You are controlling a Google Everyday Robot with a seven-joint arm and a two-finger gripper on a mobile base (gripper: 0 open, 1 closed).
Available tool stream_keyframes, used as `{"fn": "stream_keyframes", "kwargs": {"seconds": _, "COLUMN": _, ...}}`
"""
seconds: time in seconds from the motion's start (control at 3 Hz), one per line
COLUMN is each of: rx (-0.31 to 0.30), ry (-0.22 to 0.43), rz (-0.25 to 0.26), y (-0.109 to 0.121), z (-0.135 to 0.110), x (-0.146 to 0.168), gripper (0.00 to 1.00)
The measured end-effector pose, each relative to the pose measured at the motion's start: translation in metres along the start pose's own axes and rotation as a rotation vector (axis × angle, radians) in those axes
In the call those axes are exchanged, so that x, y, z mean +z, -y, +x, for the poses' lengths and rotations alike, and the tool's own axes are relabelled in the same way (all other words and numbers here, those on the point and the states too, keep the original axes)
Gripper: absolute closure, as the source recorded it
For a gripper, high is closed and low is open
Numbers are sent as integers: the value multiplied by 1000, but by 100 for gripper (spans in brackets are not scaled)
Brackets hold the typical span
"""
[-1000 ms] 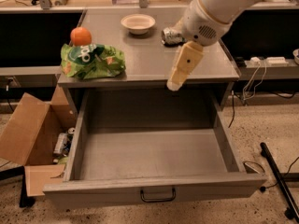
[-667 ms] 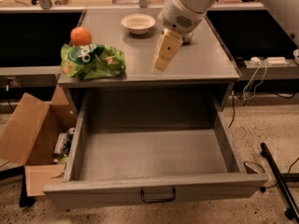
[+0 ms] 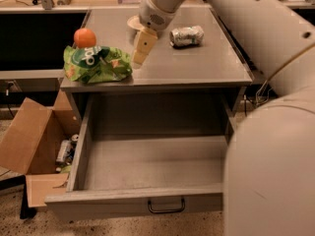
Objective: Place green rice chip bag into top drawer
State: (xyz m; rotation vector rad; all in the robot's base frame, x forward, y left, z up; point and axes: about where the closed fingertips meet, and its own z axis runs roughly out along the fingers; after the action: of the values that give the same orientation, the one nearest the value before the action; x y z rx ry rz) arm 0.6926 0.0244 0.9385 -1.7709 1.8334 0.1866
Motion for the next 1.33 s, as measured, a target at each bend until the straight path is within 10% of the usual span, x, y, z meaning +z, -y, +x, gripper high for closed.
{"fn": "stream_keyframes", "kwargs": {"seconds": 0.67, "rx": 21, "ry": 26, "rz": -101, "y": 21, "z": 0, "x": 81, "gripper": 0}}
{"fn": "stream_keyframes", "kwargs": {"seconds": 1.33, "rx": 15, "ry": 41, "rz": -118, "y": 26, "z": -10, "x": 101, "gripper": 28}}
